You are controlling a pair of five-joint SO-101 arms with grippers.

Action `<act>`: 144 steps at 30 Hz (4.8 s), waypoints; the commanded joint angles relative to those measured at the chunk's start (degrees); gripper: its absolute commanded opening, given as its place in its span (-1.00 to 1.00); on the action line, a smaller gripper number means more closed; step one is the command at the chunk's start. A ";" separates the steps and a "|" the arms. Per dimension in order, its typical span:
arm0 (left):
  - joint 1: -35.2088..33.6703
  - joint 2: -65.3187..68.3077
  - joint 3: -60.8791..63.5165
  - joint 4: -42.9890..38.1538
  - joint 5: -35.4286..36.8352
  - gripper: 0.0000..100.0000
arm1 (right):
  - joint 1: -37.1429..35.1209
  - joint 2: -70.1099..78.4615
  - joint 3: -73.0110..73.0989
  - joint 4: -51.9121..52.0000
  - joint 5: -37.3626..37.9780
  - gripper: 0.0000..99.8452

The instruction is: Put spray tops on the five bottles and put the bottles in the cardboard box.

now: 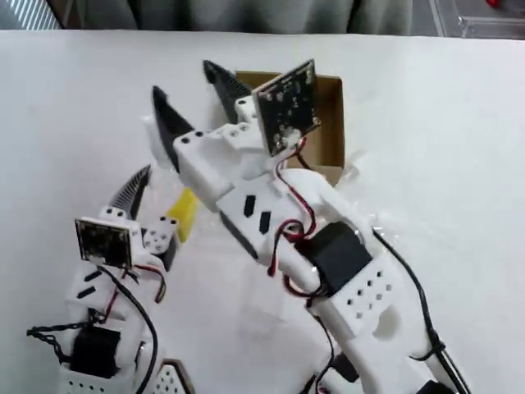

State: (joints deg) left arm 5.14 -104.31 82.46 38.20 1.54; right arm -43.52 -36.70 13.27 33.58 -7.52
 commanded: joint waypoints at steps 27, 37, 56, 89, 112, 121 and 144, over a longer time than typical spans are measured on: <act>0.75 -0.66 -0.18 -1.58 -0.44 -0.95 | 3.03 19.82 -16.09 15.43 0.18 -0.97; 0.75 -0.66 -0.18 -1.67 -0.35 -0.95 | 3.38 15.69 -16.44 4.79 0.09 -0.97; 0.75 -0.66 -0.18 -1.76 -0.44 -0.95 | 1.27 14.99 -16.35 18.07 0.18 -0.97; 0.75 -0.31 -6.68 -8.00 0.09 -0.95 | 17.19 -22.02 38.95 -0.22 -0.35 -0.97; 5.23 36.00 -28.40 -16.70 7.74 -0.95 | -4.70 -41.89 69.80 -26.24 0.00 -0.97; 16.13 37.14 -29.27 -17.23 7.82 -0.95 | -5.67 -42.24 80.35 -43.47 0.09 -0.97; 10.59 37.32 -13.45 -37.63 7.65 -0.95 | -4.88 -42.42 82.02 -43.82 0.18 -0.97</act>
State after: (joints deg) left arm 16.57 -67.30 67.87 5.41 8.75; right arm -47.21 -78.29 95.47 -8.88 -7.60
